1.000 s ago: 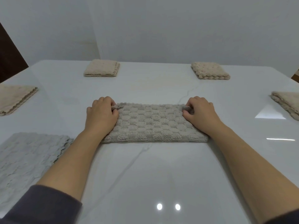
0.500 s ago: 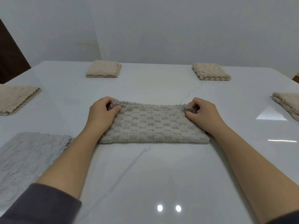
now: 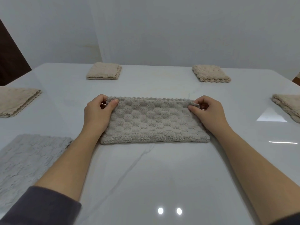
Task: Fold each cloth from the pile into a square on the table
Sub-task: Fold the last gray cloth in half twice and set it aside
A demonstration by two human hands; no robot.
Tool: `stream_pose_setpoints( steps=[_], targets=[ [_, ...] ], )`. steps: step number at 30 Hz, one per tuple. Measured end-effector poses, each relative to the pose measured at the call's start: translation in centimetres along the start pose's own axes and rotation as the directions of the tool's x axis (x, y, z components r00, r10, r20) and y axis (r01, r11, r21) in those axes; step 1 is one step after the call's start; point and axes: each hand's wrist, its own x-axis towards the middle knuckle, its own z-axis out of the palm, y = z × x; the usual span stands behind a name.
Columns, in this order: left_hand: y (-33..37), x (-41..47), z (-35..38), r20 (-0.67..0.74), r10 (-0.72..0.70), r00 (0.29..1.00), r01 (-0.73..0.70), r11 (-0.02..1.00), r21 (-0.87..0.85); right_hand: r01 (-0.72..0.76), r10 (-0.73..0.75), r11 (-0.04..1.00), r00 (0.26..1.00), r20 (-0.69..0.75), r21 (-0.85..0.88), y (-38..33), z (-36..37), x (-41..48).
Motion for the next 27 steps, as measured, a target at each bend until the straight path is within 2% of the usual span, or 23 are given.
stream_pose_setpoints(
  steps=[5, 10, 15, 24, 27],
  targets=[
    [0.1, -0.2, 0.0, 0.024, -0.007, 1.0, 0.009, 0.998, -0.056, -0.012, 0.03, 0.974, 0.996, -0.078, 0.228, -0.1, -0.2, 0.2],
    [0.7, -0.4, -0.1, 0.0, -0.002, 1.0, 0.002, 0.998, -0.057, -0.156, 0.185, 0.85, 0.983, -0.008, 0.503, -0.6, -0.2, 0.1],
    [0.4, -0.3, -0.3, 0.035, -0.021, 0.999, 0.027, 0.981, -0.193, -0.164, 0.168, 0.796, 0.985, 0.048, 0.582, -0.7, -0.2, -0.3],
    [0.8, -0.3, -0.2, 0.058, -0.061, 0.996, 0.076, 0.952, -0.298, -0.086, 0.082, 0.842, 0.996, 0.03, 0.532, -1.2, -0.7, -0.5],
    [1.0, -0.4, -0.3, 0.065, -0.066, 0.996, 0.083, 0.944, -0.319, -0.101, 0.1, 0.853, 0.995, 0.028, 0.512, -1.6, -0.7, -0.6]
  ],
)
